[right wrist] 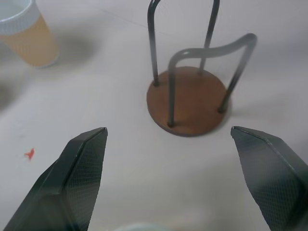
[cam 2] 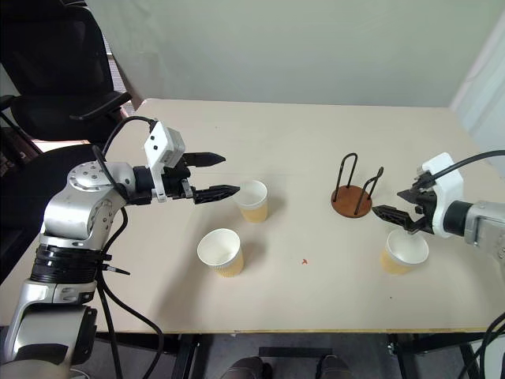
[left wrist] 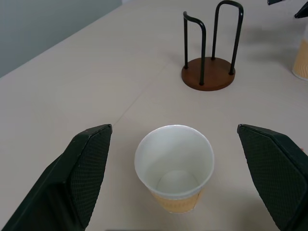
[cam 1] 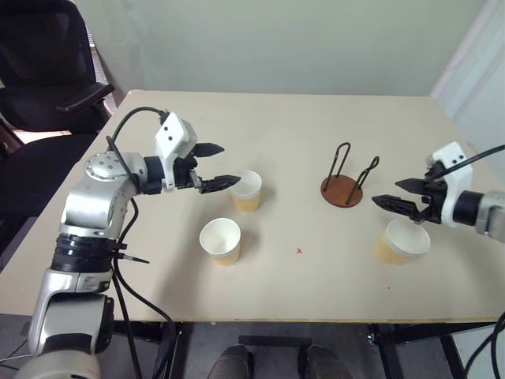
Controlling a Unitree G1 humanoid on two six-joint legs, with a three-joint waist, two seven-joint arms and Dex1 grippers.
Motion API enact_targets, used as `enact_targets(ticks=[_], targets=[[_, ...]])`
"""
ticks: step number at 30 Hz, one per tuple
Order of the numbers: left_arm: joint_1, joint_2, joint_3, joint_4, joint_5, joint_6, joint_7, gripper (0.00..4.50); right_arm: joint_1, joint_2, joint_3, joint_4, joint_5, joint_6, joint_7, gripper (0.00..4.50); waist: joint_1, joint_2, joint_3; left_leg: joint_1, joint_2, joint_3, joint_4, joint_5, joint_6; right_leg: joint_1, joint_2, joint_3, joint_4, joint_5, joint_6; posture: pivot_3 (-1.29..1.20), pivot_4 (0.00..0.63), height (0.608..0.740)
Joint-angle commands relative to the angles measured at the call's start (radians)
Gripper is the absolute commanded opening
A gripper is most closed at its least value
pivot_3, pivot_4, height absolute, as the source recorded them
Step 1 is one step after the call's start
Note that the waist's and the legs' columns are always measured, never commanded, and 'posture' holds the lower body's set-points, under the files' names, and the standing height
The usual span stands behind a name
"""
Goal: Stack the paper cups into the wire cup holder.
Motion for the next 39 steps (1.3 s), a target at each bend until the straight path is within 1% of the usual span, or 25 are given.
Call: enact_targets(ticks=[1, 8, 12, 15, 18, 20, 28, 35, 37, 39], targets=[[-0.004, 0.009, 0.011, -0.029, 0.011, -0.029, 0.006, 4.47, -0.038, 0.05, 0.037, 0.039, -0.042, -0.055, -0.031, 4.27, 0.0, 0.0, 0.0, 0.0, 0.0, 0.0, 0.0, 0.0, 0.0, 0.0, 0.0, 0.0, 0.0, 0.0, 0.0, 0.0, 0.15, 0.74], [0.009, 0.013, 0.015, -0.037, 0.018, -0.033, 0.009, 4.47, -0.124, 0.169, 0.111, 0.151, -0.123, -0.13, -0.085, 4.27, -0.001, 0.0, 0.0, 0.0, 0.0, 0.0, 0.0, 0.0, 0.0, -0.001, 0.0, 0.0, 0.0, 0.0, 0.0, 0.0, 0.15, 0.74], [0.016, 0.021, 0.019, -0.044, 0.022, -0.033, 0.014, 4.47, -0.164, 0.236, 0.124, 0.211, -0.168, -0.174, -0.126, 4.27, -0.001, 0.0, 0.0, 0.0, 0.001, 0.0, 0.0, 0.0, 0.0, -0.001, 0.0, 0.0, 0.0, 0.0, 0.0, 0.0, 0.15, 0.74], [0.023, 0.023, 0.022, -0.051, 0.022, -0.031, 0.018, 4.47, -0.172, 0.259, 0.126, 0.219, -0.182, -0.182, -0.131, 4.27, 0.0, 0.0, 0.0, -0.001, 0.0, 0.0, -0.001, 0.0, 0.0, -0.001, 0.0, 0.0, -0.001, 0.0, 0.0, 0.0, 0.15, 0.74], [0.032, 0.025, 0.024, -0.059, 0.019, -0.026, 0.02, 4.5, -0.17, 0.265, 0.122, 0.214, -0.186, -0.181, -0.13, 3.68, 0.0, 0.0, 0.0, -0.001, 0.0, 0.0, -0.001, 0.0, 0.0, -0.002, 0.0, 0.0, -0.001, 0.0, 0.0, 0.0, 0.15, 0.74], [0.038, 0.029, 0.023, -0.064, 0.014, -0.022, 0.017, 4.5, -0.17, 0.264, 0.115, 0.209, -0.185, -0.177, -0.129, 3.01, 0.0, 0.0, 0.0, -0.001, 0.0, 0.0, -0.001, 0.0, 0.0, -0.002, 0.0, 0.0, -0.001, 0.0, 0.0, 0.0, 0.15, 0.74], [0.014, 0.036, 0.017, -0.03, 0.001, -0.022, -0.023, 4.5, -0.169, 0.256, 0.088, 0.173, -0.17, -0.156, -0.126, 0.03, 0.0, 0.0, 0.0, -0.001, 0.0, 0.0, -0.001, 0.0, 0.0, -0.002, 0.0, 0.0, 0.0, 0.0, 0.0, 0.0, 0.15, 0.74], [-0.011, 0.032, 0.0, -0.019, -0.013, -0.013, -0.078, 4.5, -0.173, 0.261, 0.088, 0.129, -0.156, -0.139, -0.114, 0.01, 0.0, 0.0, 0.0, -0.001, 0.0, 0.0, -0.001, 0.0, -0.001, -0.002, 0.0, 0.0, 0.0, 0.0, 0.0, 0.0, 0.15, 0.74], [-0.02, 0.042, 0.002, -0.03, -0.034, 0.012, -0.106, 4.5, -0.169, 0.24, 0.092, 0.091, -0.139, -0.124, -0.088, 0.01, 0.0, 0.0, 0.0, -0.002, 0.0, 0.0, -0.001, 0.0, -0.001, -0.002, 0.0, 0.0, -0.001, 0.0, 0.0, 0.0, 0.15, 0.74], [-0.014, 0.071, 0.001, -0.065, -0.064, 0.042, -0.163, 4.5, -0.152, 0.192, 0.095, 0.014, -0.099, -0.087, -0.027, 0.01, 0.0, 0.0, 0.0, -0.003, 0.0, 0.0, -0.001, 0.0, -0.001, -0.004, 0.0, 0.0, -0.001, 0.0, 0.0, 0.0, 0.15, 0.74]])
